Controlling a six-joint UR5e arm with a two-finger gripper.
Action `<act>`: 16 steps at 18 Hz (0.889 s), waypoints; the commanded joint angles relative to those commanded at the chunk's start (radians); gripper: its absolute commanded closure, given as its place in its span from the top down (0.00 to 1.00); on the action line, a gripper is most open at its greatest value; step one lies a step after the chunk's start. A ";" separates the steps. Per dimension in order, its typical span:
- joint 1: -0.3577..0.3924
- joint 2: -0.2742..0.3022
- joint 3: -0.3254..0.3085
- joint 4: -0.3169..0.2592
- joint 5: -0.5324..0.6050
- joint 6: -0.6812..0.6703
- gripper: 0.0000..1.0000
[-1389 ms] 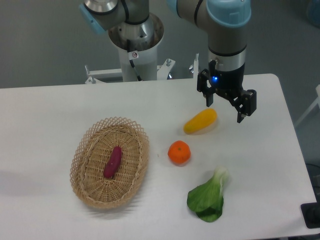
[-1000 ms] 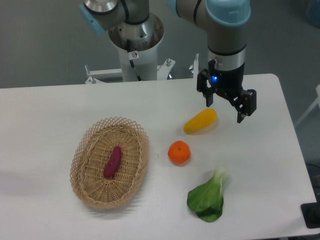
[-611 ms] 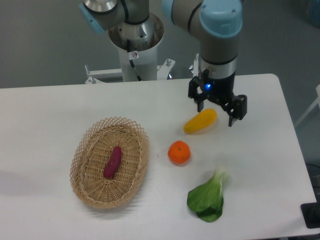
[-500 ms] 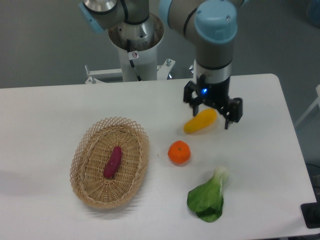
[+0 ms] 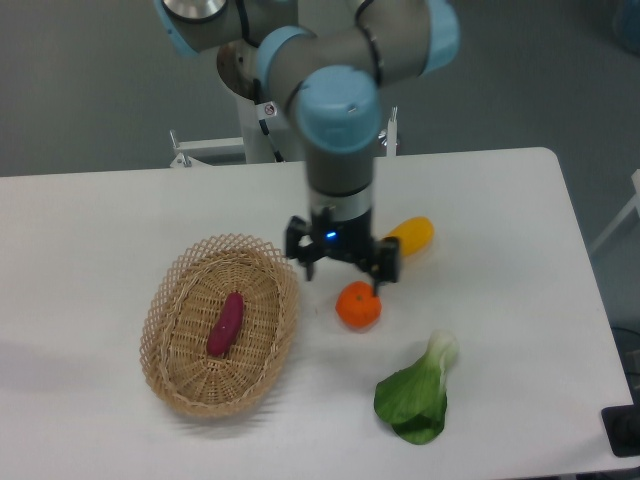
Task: Pick up the sweet potato from the basket
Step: 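Move the open gripper over the wicker basket toward the purple sweet potato, then lower the gripper onto the sweet potato and close on it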
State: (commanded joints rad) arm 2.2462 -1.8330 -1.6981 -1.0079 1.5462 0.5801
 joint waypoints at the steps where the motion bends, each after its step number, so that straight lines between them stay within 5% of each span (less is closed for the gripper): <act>1: -0.020 -0.014 -0.006 0.009 0.002 -0.003 1.00; 6: -0.106 -0.074 -0.012 0.047 -0.002 -0.015 1.00; 16: -0.145 -0.155 -0.049 0.091 0.002 -0.017 1.00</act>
State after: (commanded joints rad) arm 2.1016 -1.9880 -1.7471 -0.9173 1.5478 0.5630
